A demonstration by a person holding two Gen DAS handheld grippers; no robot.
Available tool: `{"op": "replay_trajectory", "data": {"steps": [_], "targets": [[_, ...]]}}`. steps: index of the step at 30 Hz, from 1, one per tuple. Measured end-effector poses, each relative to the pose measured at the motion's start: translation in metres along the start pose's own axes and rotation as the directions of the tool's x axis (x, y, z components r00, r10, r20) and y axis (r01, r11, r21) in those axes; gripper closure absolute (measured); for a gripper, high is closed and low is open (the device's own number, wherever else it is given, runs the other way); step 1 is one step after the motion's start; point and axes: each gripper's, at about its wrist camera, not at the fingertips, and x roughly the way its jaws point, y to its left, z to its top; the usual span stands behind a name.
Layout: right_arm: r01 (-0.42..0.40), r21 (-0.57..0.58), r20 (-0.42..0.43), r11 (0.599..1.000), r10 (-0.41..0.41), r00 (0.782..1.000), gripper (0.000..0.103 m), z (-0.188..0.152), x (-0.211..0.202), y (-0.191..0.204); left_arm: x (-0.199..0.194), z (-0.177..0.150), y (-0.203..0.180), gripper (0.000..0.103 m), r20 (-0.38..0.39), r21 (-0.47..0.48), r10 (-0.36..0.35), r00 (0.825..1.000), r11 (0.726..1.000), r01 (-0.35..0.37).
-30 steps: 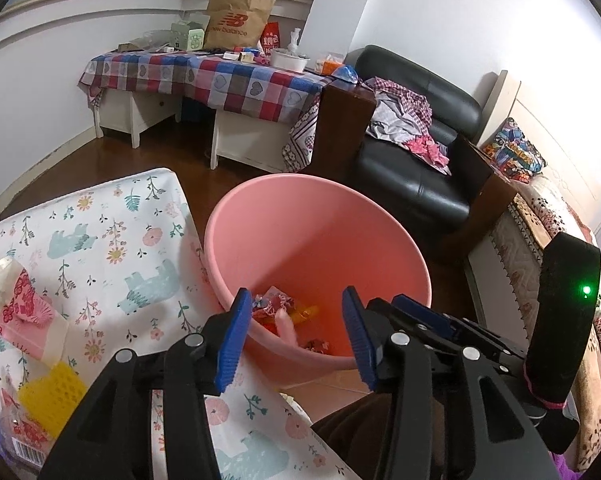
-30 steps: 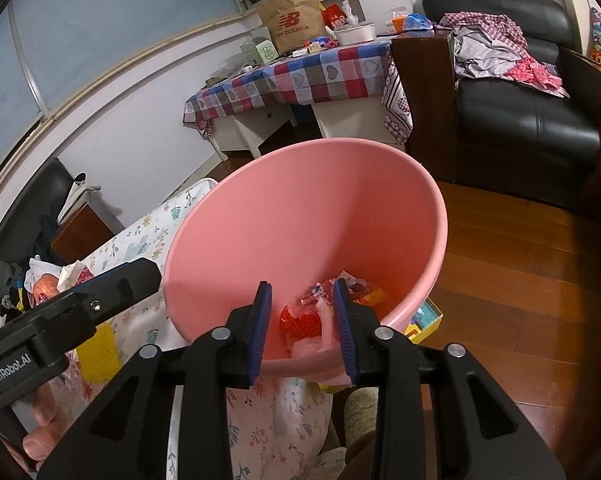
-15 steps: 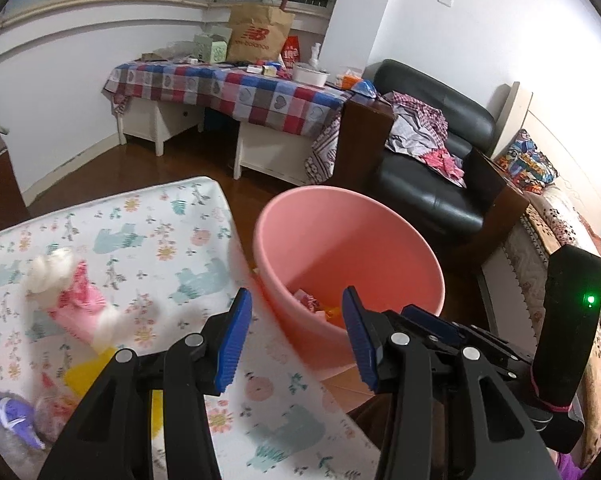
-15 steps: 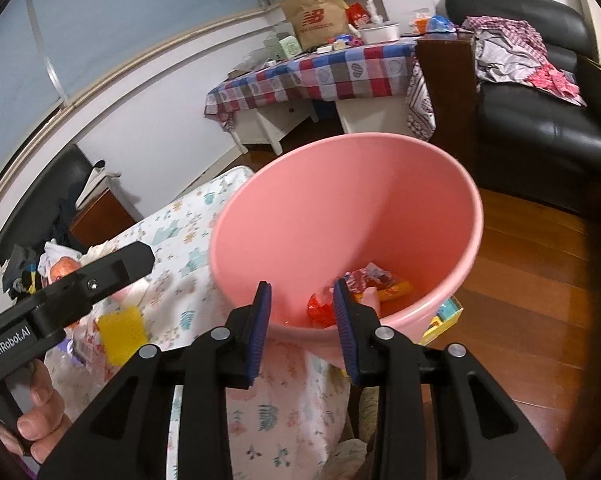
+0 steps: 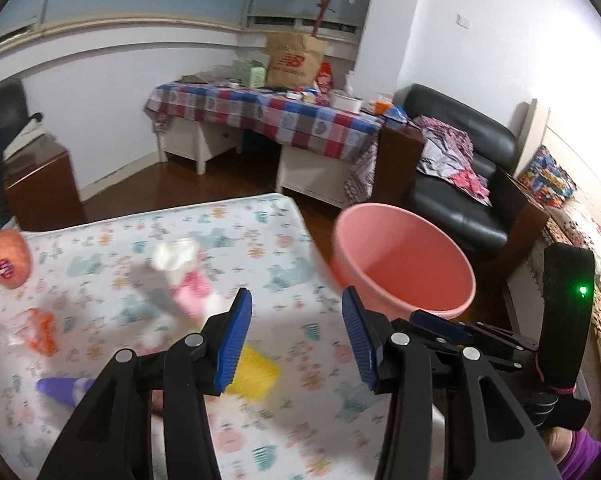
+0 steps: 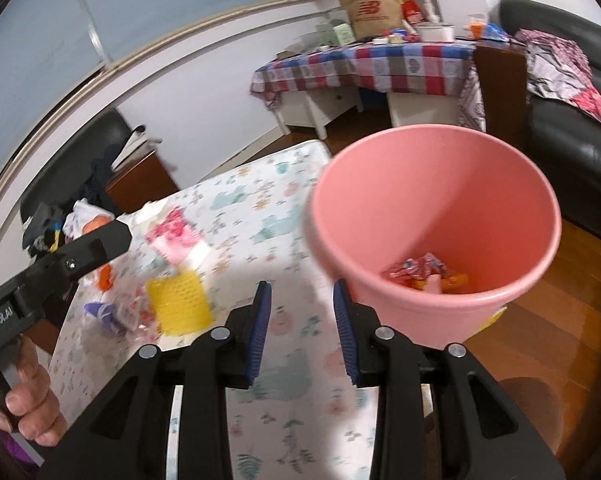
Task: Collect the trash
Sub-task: 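Move both open tools back over the trash on the table, then grasp the clear bubble wrap with the left tool while the right grasps the yellow foam net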
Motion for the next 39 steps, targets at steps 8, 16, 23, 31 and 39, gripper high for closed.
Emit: {"op": "replay_trajectory", "data": {"steps": [8, 16, 23, 31, 39], "targets": [[-0.067, -0.04, -0.027, 0.997, 0.066, 0.997, 0.07, -0.007, 0.009, 0.034, -0.038, -0.017, 0.062, 0.057, 0.038, -0.07, 0.117, 0.992, 0.991, -0.114], [-0.13, -0.098, -0.072, 0.987, 0.123, 0.99, 0.07, -0.017, 0.021, 0.064, -0.067, -0.048, 0.122, 0.057, 0.025, -0.162, 0.239, 0.971, 0.959, -0.232], [-0.15, -0.118, -0.115, 0.982, 0.136, 0.984, 0.07, -0.024, 0.035, 0.078, -0.083, -0.082, 0.15, 0.057, -0.038, -0.222, 0.255, 0.966, 0.941, -0.257], [-0.152, -0.114, -0.141, 0.982, 0.135, 0.981, 0.07, -0.03, 0.046, 0.08, -0.077, -0.108, 0.143, 0.057, -0.12, -0.22, 0.144, 0.982, 0.961, -0.167], [-0.148, -0.103, -0.143, 0.984, 0.132, 0.981, 0.07, -0.031, 0.049, 0.076, -0.045, -0.11, 0.13, 0.051, -0.212, -0.229, 0.055, 0.976, 0.968, -0.104]]}}
